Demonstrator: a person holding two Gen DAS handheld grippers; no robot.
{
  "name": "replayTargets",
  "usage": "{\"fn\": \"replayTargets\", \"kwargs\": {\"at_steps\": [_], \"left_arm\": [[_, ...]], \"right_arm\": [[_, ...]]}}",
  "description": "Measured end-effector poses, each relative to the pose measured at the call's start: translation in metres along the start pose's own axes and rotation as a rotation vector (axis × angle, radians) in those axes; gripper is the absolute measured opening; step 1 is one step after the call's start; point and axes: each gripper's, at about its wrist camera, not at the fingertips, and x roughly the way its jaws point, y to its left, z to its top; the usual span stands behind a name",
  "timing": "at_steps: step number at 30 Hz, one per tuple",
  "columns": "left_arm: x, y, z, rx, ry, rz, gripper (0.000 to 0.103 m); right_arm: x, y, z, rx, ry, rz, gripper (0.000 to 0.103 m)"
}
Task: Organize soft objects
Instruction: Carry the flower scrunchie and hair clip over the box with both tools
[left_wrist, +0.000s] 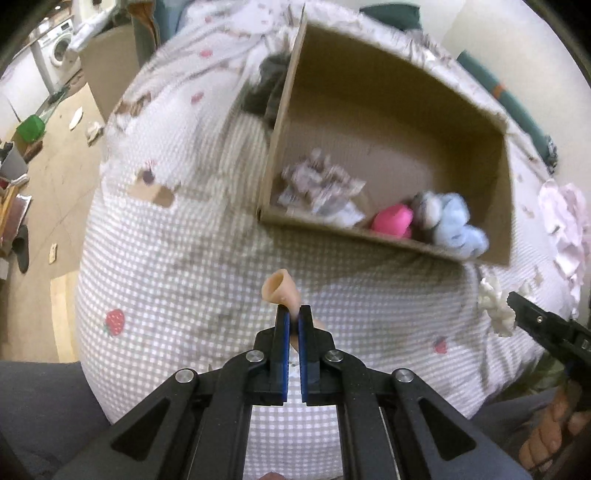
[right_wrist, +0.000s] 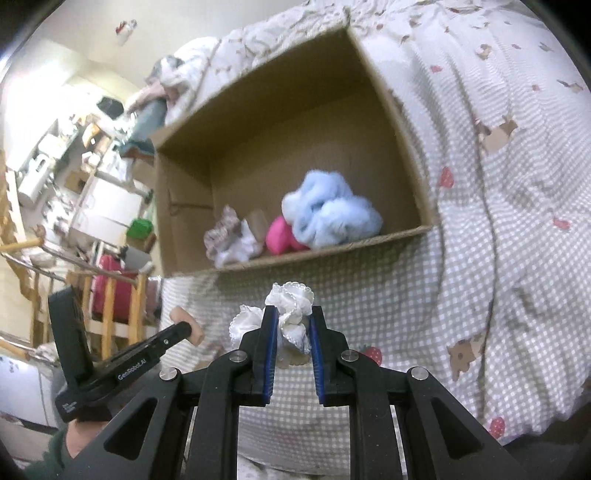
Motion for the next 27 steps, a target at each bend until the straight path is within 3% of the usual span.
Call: {"fn": "replayTargets", "kwargs": {"at_steps": [6,13,16,23,27], "left_arm": [[-0.053,-0.014,0.013,0.076,-0.136,-0.051,0.004],[-0.073,-0.046,0.049,0.152,-0.19,-0.057,0.004],[-0.069,-0.047,0.063,0.163,-0.19,-0.078,0.004],[-0.043,-0.063,0.085,0.23,-0.193,-0.04,0.004],[-0.022,-0.073,0.09,0.266,-0.198,-0.025,0.004]], "right_arm": [[-0.036,0.001,0.011,0.012,-0.088,0.064,0.018],[-0.052,0.016,0.033,-0.027,-0.128,0.073,0.019],[-0.05,0.024,0.044,-0.039,-0.138,0.064,0.019],[-0.031,0.02,0.061,-0.038,-0.164,0.031,0.019],[-0.011,0.013,0.059,-0.026,-0.135,-0.001,0.019]]}}
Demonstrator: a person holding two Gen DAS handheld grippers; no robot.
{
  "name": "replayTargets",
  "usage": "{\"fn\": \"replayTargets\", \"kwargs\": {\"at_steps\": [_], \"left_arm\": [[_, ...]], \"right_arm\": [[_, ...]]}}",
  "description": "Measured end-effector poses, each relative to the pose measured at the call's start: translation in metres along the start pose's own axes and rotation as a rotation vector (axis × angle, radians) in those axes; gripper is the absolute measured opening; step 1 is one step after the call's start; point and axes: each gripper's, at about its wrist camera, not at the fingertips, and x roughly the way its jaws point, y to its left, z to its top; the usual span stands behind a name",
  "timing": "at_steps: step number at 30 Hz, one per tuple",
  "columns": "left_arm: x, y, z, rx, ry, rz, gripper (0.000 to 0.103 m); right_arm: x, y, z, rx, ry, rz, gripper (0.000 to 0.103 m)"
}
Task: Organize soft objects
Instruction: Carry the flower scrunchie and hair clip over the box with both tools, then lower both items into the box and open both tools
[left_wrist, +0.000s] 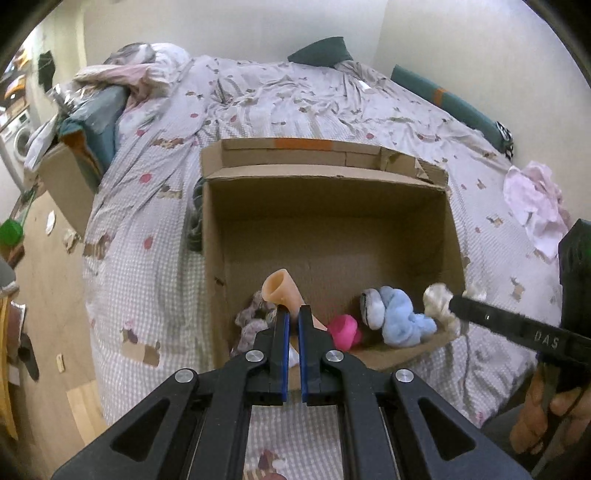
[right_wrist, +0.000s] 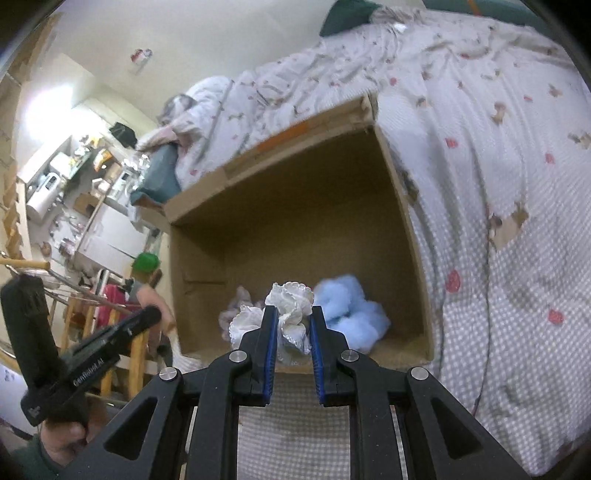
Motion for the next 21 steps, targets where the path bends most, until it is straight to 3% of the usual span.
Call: {"fn": "replayTargets", "kwargs": {"at_steps": [5,11,21], "left_arm": [[0.021,-0.004,-0.007,0.006,0.005,-0.023,0.004],[0.039,-0.003,-0.014,0.035,0.01,0.011,0.005],[0.047,0.002,-0.018,0.016,0.052,-0.021,0.005]], "right_arm": [[0.025,-0.009,-0.002,0.028,0.073,0.0,0.019],[0.036,-0.007,-0.005,0.032,0.071,-0.049,0.019],[0.062,0.006,-0.003,-0.001,0.112,-0.061,0.019]]}}
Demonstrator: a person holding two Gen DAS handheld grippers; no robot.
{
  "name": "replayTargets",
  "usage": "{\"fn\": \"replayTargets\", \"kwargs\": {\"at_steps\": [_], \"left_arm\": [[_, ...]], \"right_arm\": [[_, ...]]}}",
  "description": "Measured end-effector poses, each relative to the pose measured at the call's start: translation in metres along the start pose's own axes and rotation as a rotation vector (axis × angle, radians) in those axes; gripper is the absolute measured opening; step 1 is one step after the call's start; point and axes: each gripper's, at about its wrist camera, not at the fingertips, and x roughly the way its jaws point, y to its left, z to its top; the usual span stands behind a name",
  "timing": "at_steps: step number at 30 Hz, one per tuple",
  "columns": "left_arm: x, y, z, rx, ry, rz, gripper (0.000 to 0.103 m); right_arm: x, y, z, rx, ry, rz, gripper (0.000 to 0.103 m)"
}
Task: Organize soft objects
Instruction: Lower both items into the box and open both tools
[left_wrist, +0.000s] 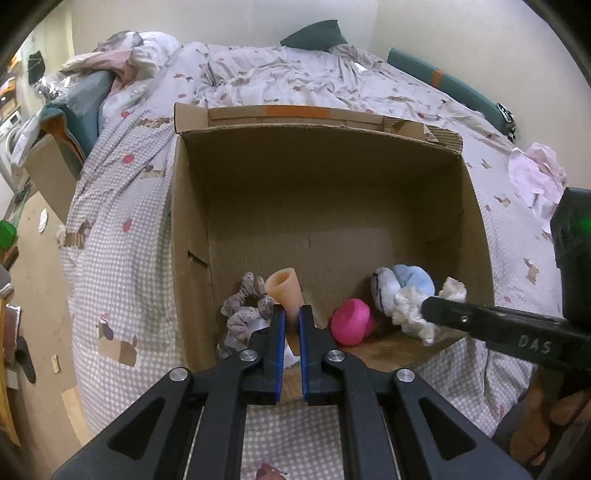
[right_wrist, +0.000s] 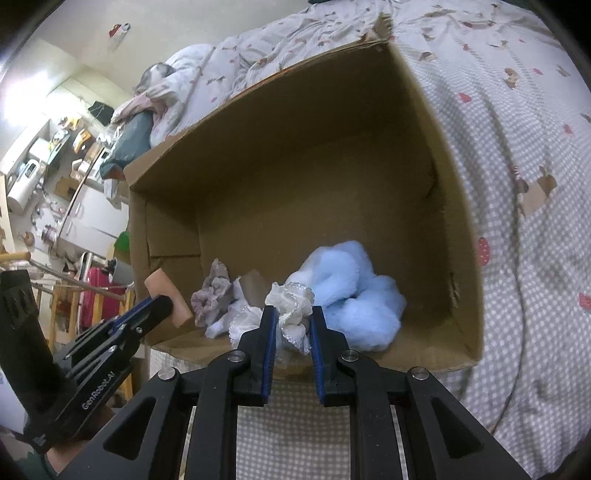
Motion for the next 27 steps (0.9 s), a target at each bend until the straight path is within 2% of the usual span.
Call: {"fn": "replayTargets", "kwargs": {"at_steps": [5,13,16,17,18,20,21,22,23,24,25,27], "left_arm": [[0.003,0.001,-0.002,0.005,0.011,-0.009,0.005],[-0.001,-0.005,-0.003,0.03,-0.005,-0.004,0.014],[-0.005,-0.003,-0.001,0.016,-0.021,-0.007,0.039],[-0.008,-0.002,0.0,0.003,-0.032,-0.008,0.053],[-0.01,-0.001,0.001,-0.006,-0.042,-0.009,0.058],[-0.016,0.0,0.001,-0.01,-0.061,-0.007,0.062],[-0.018,0.0,0.001,-0.007,-0.072,0.0,0.07],[-0.022,0.0,0.001,-0.006,-0.089,0.01,0.073],[-0.028,0.001,0.0,-0.008,-0.116,0.026,0.075],[-0.033,0.002,0.0,-0.012,-0.137,0.038,0.075],[-0.038,0.004,0.001,-0.016,-0.156,0.048,0.076],[-0.048,0.008,0.002,-0.034,-0.184,0.064,0.087]], "right_arm": [[0.006,0.006,-0.001,-0.028,0.003,-0.015,0.019],[0.005,0.005,-0.001,-0.023,-0.005,-0.015,0.019],[0.002,0.003,0.0,-0.019,-0.017,-0.009,0.021],[0.0,0.003,0.0,-0.021,-0.026,-0.011,0.023],[-0.003,0.001,0.0,-0.02,-0.034,-0.012,0.024],[-0.007,-0.001,0.0,-0.009,-0.047,-0.008,0.029],[-0.009,-0.002,0.0,-0.003,-0.056,-0.009,0.031],[-0.012,-0.003,0.0,-0.001,-0.065,-0.012,0.041],[-0.015,-0.004,0.0,-0.002,-0.078,-0.015,0.064],[-0.02,-0.003,0.0,-0.003,-0.098,-0.011,0.07],[-0.026,-0.003,0.0,-0.006,-0.121,-0.006,0.071],[-0.036,0.0,0.0,-0.022,-0.16,-0.014,0.074]]}}
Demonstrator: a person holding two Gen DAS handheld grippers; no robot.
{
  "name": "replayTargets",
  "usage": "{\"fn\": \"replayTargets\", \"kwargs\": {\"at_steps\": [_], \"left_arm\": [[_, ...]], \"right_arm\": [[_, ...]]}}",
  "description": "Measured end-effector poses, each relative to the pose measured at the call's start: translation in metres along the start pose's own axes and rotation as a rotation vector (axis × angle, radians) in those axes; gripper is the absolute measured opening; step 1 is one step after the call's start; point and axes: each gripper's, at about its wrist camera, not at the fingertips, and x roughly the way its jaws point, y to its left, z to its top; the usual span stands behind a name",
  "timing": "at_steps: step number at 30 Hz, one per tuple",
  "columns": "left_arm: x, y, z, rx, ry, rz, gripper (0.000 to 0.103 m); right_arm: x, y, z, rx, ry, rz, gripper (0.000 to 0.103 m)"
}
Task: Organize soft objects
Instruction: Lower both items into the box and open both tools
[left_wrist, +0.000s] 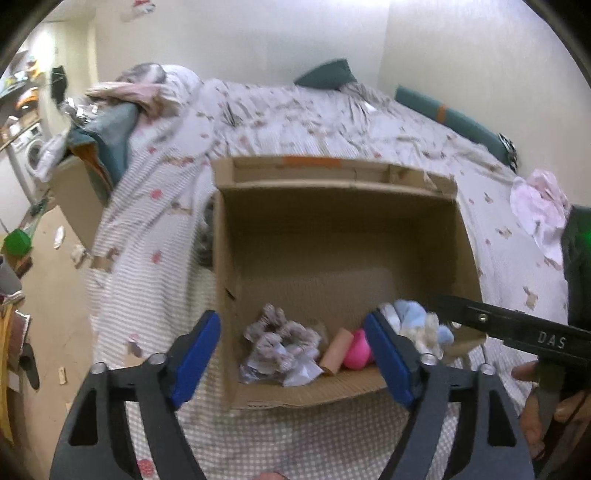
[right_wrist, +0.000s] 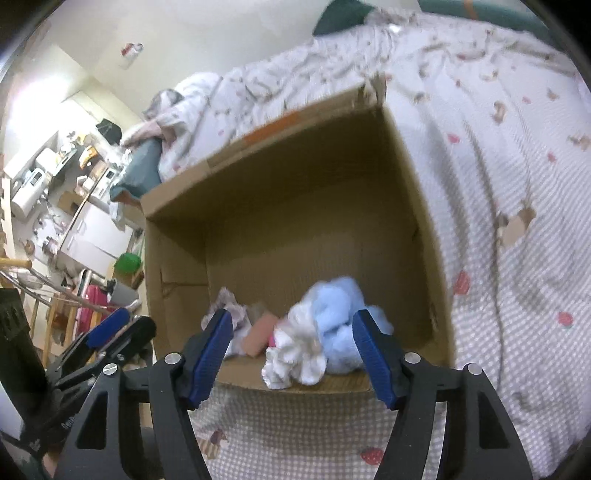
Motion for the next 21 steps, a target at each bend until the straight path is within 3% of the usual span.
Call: {"fn": "replayTargets", "kwargs": {"at_steps": [3,7,17,21], "left_arm": [[-0.015,0.008,0.002,-0.022,-0.039,0.026,0.092],[-0.034,0.014,0.001,-0.022,-0.074,0.073,0.098],[-0.075,0.011,-0.024,0.016,-0.125,0.155,0.098],[-0.082,0.011,-0.039,-0.021,-0.107,0.137,0.098]], "right_arm": [[-0.015,0.003,-0.001,-0.018,-0.058,-0.003,0.08],[-0.034,0.008,-0.006,-0.053,-0.11,-0.021,0.101],[-0.073,0.028,-0.032,-0.176,-0.202,-0.103,0.103],[-0.082,0.032,-0.044,-0.201,-0.237,-0.167,0.103]]}}
